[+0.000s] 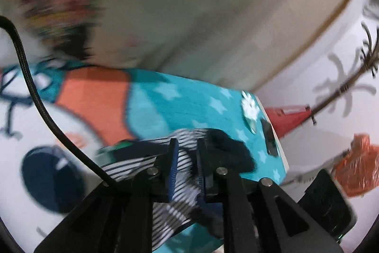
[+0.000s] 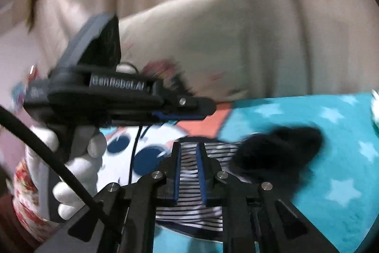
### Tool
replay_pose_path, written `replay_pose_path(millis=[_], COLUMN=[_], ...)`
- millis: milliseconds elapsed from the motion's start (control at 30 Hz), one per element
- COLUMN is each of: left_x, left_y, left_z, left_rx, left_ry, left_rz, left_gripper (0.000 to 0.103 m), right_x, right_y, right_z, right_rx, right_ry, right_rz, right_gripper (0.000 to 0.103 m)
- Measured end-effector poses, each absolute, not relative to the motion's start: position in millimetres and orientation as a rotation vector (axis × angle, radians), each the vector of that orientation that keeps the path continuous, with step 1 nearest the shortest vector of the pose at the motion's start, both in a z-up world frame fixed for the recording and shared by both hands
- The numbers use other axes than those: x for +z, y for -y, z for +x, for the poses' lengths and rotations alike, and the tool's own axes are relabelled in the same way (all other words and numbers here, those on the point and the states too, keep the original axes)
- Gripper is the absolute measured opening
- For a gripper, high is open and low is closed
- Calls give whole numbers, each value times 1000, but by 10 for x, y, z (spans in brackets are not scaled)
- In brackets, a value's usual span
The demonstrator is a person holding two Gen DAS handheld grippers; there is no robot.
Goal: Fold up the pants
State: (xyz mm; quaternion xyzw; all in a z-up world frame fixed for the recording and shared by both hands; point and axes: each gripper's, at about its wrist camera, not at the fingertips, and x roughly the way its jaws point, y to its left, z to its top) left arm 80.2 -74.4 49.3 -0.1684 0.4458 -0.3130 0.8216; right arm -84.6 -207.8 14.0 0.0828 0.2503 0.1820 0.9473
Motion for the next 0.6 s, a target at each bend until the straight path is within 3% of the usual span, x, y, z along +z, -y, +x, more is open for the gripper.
replay_pose_path(millis=[133,167,200,267,300,600], left_x=[456,460,476,478,475,328], left_y=[303,244,154,10,-69,-406], left_z=[672,634,581,461,392,141], left_rx=[-591,-576,-556,-517,-504,-455], left_ry=[-908,-896,-878,-839,-820,-785], left_rz=[-401,-396,-389,-388,-394,-432], left_gripper=[27,29,34,42,46,46], right_x=[71,90,105,98,84,-445], right_y=[1837,1925,2022,2373,2539,3867], right_z=[-848,-901,-968,-1145,-1199,-1431], right_rx=[383,358,326,211,152,-129], right_ry=[-553,-546,-539,-508,-496,-548], right_rz=[90,114,141,221,255,799], right_gripper=[15,20,27,69,73,73])
